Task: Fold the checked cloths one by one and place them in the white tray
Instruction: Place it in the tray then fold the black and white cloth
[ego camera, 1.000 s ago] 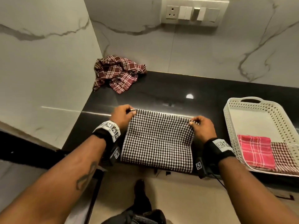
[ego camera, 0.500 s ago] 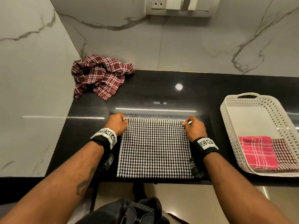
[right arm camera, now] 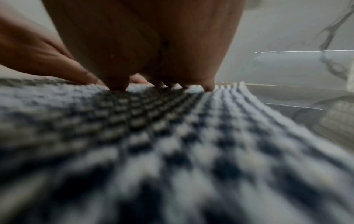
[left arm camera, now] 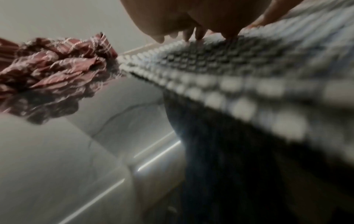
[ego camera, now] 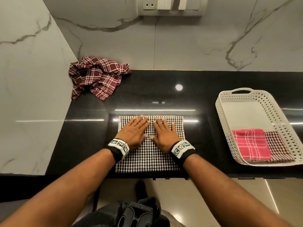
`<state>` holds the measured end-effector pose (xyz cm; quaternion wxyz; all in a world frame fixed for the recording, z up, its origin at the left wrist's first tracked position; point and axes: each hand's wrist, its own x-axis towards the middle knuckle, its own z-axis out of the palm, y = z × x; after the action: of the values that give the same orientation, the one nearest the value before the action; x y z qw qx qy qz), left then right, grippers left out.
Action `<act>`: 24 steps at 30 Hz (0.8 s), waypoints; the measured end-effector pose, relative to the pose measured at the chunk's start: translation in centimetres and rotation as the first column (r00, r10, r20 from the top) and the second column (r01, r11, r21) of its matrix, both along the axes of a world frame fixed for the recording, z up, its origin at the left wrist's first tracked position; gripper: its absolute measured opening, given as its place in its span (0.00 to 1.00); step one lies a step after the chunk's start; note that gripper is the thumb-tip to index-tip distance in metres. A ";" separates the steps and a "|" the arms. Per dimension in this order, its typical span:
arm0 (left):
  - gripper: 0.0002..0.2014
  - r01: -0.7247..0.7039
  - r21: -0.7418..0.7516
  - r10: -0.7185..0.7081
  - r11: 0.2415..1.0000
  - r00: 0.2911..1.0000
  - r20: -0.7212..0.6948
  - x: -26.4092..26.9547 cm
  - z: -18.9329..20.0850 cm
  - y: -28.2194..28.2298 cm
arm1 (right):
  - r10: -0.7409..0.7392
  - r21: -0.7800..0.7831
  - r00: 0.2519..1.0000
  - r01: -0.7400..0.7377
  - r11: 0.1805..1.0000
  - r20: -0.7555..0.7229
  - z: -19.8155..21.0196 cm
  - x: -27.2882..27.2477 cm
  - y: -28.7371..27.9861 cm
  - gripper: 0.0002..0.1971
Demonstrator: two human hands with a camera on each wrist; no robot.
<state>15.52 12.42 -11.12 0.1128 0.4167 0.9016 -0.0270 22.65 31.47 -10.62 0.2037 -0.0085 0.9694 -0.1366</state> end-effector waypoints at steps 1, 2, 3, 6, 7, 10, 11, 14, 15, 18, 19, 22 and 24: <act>0.40 -0.054 -0.046 0.055 0.998 0.998 0.024 0.1 -0.5 -0.8 | 0.008 0.019 0.999 -0.009 1.000 0.046 -0.7 0.3 0.4 0.39; 0.42 -0.129 -0.055 0.132 0.990 0.990 0.048 0.1 -0.9 -1.9 | -0.022 0.033 0.998 0.020 0.999 0.066 -1.3 0.5 1.3 0.42; 0.43 -0.195 -0.045 0.198 0.980 0.978 0.063 0.1 -1.0 -3.0 | -0.073 0.042 0.995 0.070 0.997 0.074 -1.5 0.8 2.5 0.44; 0.41 -0.275 -0.082 0.278 0.958 0.960 0.018 0.2 -0.7 -6.4 | -0.150 0.108 0.985 0.141 0.984 0.086 -1.1 1.6 6.5 0.45; 0.40 -0.287 -0.110 0.290 0.952 0.957 0.010 0.2 -0.4 -6.9 | -0.147 0.154 0.985 0.132 0.979 0.090 -0.7 1.7 7.2 0.45; 0.37 -0.301 -0.156 0.304 0.941 0.953 -0.007 0.9 1.1 -5.1 | -0.131 0.227 0.990 0.117 0.967 0.050 0.8 1.4 5.4 0.42; 0.37 -0.270 -0.136 0.271 0.953 0.962 -0.009 1.5 1.6 -3.7 | -0.106 0.192 0.994 0.098 0.977 0.034 1.2 1.5 3.6 0.41; 0.40 -0.082 -0.136 0.087 0.987 0.996 0.030 4.2 1.3 -0.4 | 0.047 0.054 0.997 -0.051 0.997 0.058 0.8 2.9 -1.4 0.37; 0.42 -0.059 -0.149 0.067 0.987 0.997 0.048 5.2 0.8 -0.4 | 0.075 0.038 0.994 -0.078 0.996 0.077 0.2 3.8 -2.0 0.37; 0.43 -0.167 -0.128 0.176 0.978 0.983 0.054 6.7 -0.4 -3.9 | 0.031 0.055 0.997 -0.035 0.998 0.074 -1.4 6.2 1.1 0.40; 0.42 -0.202 -0.119 0.209 0.972 0.977 0.051 6.9 -0.4 -5.5 | -0.002 0.063 0.997 -0.003 0.998 0.074 -1.5 6.9 2.7 0.40; 0.41 -0.258 -0.162 0.267 0.953 0.963 0.039 7.5 0.2 -8.6 | -0.109 0.117 0.990 0.098 0.988 0.093 -0.4 8.7 5.9 0.39; 0.38 -0.266 -0.167 0.275 0.949 0.961 0.038 8.3 0.6 -7.8 | -0.151 0.155 0.985 0.137 0.978 0.082 0.5 9.1 4.8 0.37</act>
<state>23.80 4.60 -10.53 0.1760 0.2793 0.9412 -0.0711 31.73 36.28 -10.16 0.2383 0.0833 0.9644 -0.0784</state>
